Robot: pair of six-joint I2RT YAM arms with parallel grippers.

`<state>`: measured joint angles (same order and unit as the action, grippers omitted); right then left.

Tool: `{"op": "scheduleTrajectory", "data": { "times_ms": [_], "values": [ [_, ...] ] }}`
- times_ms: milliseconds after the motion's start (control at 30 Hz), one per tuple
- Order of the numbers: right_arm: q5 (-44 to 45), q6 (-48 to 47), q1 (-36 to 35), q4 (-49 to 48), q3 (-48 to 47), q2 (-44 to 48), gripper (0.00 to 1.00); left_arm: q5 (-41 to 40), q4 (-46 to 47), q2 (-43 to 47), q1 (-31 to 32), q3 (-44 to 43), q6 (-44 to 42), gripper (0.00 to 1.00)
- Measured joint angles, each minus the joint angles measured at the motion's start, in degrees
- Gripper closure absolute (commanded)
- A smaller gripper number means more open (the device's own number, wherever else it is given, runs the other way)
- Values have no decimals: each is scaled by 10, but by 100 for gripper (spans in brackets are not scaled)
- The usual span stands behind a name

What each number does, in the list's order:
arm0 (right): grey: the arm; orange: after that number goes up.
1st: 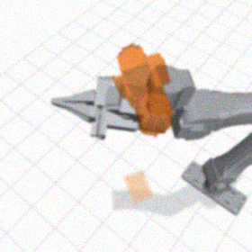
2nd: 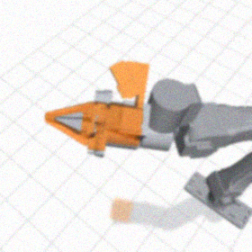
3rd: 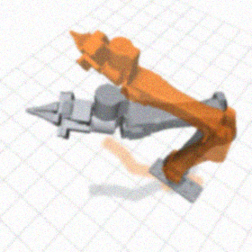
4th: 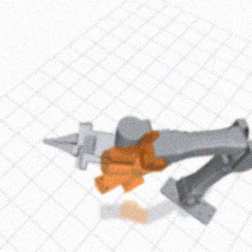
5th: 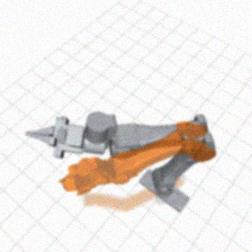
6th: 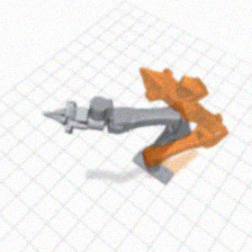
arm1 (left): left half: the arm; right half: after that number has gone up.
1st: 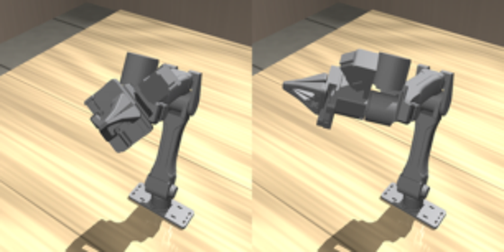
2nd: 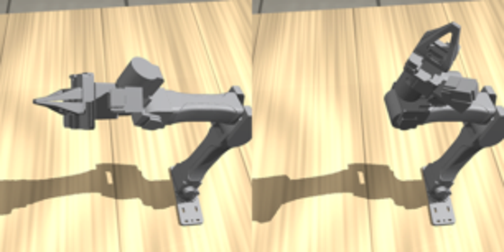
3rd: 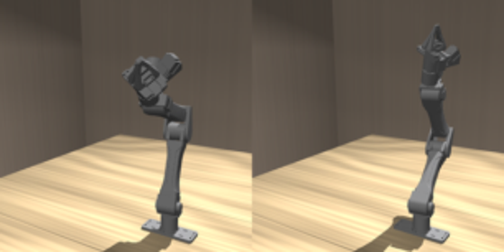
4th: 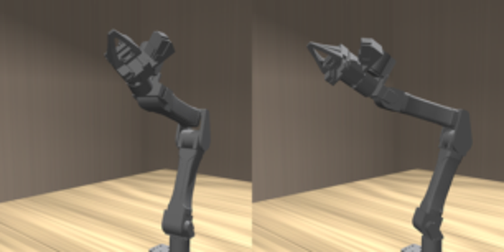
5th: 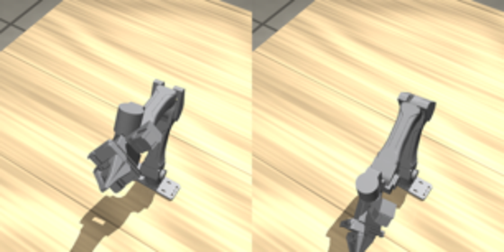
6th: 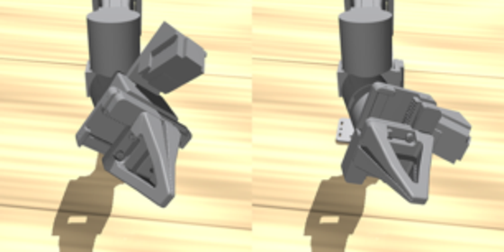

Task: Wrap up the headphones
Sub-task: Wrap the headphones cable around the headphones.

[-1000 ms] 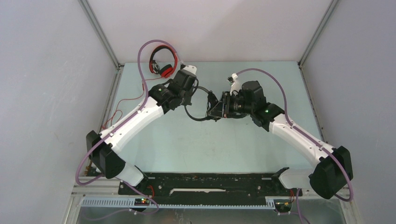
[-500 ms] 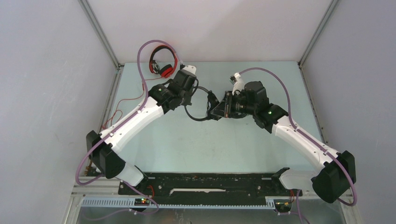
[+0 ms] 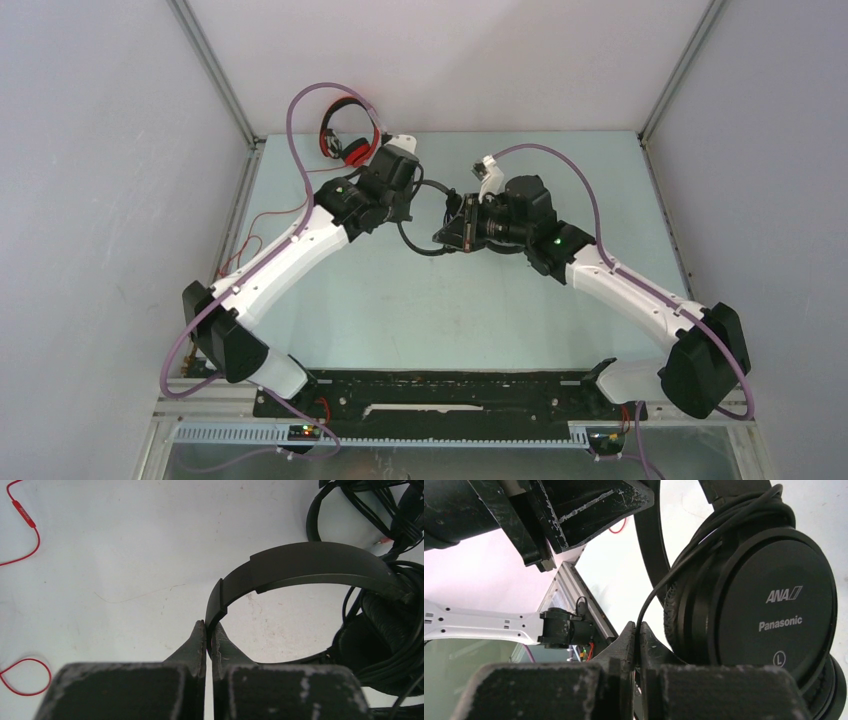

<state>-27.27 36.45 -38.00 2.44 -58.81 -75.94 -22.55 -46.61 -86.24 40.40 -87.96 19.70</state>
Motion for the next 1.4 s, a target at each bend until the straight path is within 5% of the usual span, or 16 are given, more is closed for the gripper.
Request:
{"op": "scheduleTrajectory", "data": {
  "times_ms": [233,533,833,1033,1400],
  "values": [
    [49,-37,-7,14,4,3,78,25,-2,0,-19,0,14,100],
    [72,-65,-2,29,10,47,73,53,-2,0,-24,0,26,100],
    [76,-75,-1,36,10,84,76,53,-2,0,-24,0,28,100],
    [76,-70,-2,39,10,84,91,53,-2,0,-24,0,29,100],
    [89,-61,-19,5,23,35,93,67,-2,7,-29,0,43,100]
  ]
}}
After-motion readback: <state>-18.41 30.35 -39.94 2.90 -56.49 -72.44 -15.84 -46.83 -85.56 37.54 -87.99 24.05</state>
